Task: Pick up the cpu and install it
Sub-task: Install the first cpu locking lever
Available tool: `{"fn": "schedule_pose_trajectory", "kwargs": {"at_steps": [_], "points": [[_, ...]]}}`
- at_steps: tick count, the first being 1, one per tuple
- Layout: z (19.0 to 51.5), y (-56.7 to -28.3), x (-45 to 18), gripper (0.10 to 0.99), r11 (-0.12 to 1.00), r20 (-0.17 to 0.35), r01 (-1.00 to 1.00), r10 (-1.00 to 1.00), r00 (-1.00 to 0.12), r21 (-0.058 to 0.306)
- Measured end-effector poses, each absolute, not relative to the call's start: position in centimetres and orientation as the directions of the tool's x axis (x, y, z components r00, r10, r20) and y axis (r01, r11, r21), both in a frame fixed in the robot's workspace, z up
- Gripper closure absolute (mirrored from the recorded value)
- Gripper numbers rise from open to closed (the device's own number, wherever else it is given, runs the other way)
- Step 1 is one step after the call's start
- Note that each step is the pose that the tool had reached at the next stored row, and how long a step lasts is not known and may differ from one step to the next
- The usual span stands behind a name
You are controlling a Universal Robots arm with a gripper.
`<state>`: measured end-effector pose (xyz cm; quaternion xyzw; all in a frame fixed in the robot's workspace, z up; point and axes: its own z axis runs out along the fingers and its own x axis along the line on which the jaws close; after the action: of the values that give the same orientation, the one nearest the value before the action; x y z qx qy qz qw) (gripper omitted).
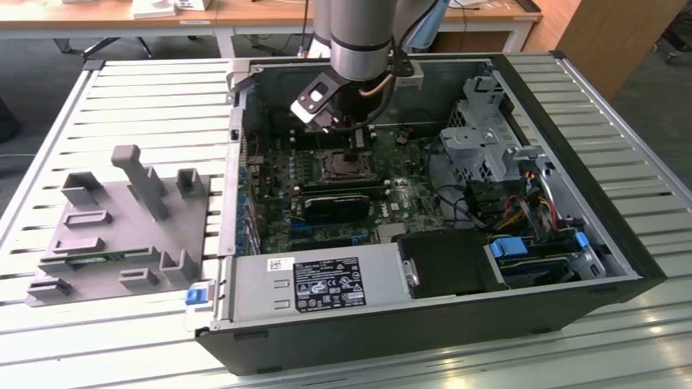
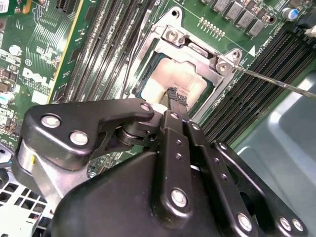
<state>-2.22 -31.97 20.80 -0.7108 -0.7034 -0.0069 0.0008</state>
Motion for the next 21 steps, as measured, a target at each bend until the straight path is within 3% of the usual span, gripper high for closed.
{"fn": "schedule_pose_trajectory", "kwargs": {"at_steps": [21], "points": [[22.2,-32.0,-2.2,0.980,-0.011,0.011,1.000,1.000,0.010,0.008]]}}
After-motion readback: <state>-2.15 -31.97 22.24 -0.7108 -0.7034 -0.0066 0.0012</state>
